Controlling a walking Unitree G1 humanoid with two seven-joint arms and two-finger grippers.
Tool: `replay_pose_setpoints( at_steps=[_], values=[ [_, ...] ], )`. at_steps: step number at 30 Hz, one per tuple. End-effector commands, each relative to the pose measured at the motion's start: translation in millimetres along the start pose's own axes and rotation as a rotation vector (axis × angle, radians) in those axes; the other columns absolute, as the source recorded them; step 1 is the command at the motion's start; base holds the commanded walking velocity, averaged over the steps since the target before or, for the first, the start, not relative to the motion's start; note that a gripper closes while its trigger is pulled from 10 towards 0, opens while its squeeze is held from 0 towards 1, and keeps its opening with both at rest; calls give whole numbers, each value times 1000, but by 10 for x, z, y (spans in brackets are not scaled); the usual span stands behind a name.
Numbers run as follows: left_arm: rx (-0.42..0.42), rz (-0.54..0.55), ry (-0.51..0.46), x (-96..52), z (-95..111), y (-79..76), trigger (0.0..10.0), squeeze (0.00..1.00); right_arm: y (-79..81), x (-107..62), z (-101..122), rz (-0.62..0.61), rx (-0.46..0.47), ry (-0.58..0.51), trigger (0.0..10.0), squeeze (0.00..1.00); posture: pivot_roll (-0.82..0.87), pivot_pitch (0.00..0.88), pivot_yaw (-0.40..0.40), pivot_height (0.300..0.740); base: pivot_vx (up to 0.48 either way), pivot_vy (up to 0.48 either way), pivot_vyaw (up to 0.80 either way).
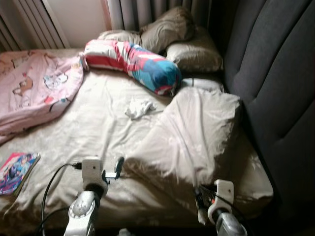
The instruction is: Clean up the room
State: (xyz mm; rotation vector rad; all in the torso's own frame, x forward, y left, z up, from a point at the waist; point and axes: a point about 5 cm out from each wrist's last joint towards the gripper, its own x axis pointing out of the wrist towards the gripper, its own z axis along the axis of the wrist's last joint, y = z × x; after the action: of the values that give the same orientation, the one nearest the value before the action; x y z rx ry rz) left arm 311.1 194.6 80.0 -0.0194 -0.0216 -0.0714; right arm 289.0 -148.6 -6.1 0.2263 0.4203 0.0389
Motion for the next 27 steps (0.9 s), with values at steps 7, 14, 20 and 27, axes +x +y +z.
replay_pose_setpoints(
  at_steps=[7, 14, 20, 27],
  values=[
    [-8, 8, 4, -46, -32, 12, 10000, 0, 45, 10, 156, 23, 55, -143, 10000, 0, 12, 199, 36, 646, 0, 0, 0],
    [-4, 2, -2, -29, -6, 8, 10000, 0, 89, 58, 321, 32, 58, -205, 10000, 0, 7, 196, 38, 646, 0, 0, 0],
    [-3, -23, 25, -33, -55, -35, 10000, 0, 114, 68, 354, 39, 42, -216, 10000, 0, 4, 192, 39, 646, 0, 0, 0],
    [-2, -28, 23, -30, -46, -44, 10000, 0, 112, 53, 349, 46, 3, -228, 10000, 0, 4, 190, 39, 646, 0, 0, 0]
  ],
)
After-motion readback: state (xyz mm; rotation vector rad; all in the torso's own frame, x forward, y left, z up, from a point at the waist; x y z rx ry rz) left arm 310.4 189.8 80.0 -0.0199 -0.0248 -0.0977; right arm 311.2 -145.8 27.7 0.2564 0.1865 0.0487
